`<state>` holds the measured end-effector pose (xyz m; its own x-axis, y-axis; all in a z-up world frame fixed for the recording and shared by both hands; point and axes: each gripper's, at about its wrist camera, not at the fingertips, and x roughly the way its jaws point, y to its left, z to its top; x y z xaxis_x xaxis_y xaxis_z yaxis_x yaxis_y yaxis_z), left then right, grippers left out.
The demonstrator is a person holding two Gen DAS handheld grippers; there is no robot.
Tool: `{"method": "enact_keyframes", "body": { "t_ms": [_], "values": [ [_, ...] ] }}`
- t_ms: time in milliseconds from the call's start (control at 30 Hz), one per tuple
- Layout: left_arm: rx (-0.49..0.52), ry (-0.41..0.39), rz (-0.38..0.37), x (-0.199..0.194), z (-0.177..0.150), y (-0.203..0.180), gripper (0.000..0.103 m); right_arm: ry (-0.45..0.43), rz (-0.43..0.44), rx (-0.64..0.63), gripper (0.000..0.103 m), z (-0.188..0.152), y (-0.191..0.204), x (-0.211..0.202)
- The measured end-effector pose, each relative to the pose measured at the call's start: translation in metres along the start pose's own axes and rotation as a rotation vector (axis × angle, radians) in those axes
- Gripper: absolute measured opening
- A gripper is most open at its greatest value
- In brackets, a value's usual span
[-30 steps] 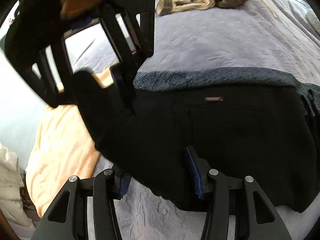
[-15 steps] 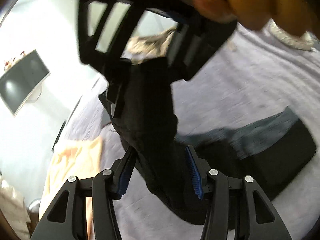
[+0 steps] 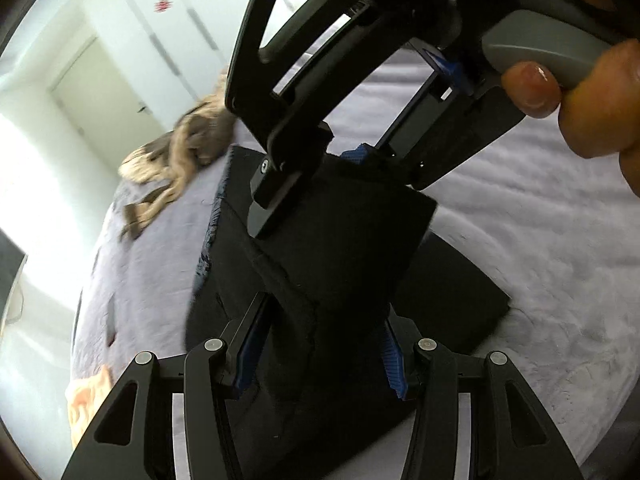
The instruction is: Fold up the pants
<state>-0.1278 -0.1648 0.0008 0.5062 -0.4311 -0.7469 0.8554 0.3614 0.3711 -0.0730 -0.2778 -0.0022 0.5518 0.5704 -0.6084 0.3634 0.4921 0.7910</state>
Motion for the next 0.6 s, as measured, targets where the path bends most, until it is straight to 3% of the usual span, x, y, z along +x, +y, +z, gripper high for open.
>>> {"method": "enact_keyframes", "body": {
  "t_ms": [200, 300, 433, 600],
  "values": [
    [0.065, 0.127, -0.028, 0.043, -0.017, -0.048, 0.051, -0.030, -0.014, 0.090, 0.017, -0.020, -0.094, 0.010],
    [0.088, 0.143, -0.028, 0.055, -0.025, -0.056, 0.054, -0.045, -0.014, 0.119, 0.017, -0.028, -0.120, 0.020],
    [0.059, 0.148, -0.048, 0.050, -0.019, -0.038, 0.077, -0.059, -0.011, 0.113, 0.017, -0.032, -0.132, 0.022],
    [-0.034, 0.150, -0.079, 0.025, -0.030, 0.001, 0.077, -0.069, -0.071, 0.085, 0.017, -0.038, -0.128, 0.010]
  ]
}}
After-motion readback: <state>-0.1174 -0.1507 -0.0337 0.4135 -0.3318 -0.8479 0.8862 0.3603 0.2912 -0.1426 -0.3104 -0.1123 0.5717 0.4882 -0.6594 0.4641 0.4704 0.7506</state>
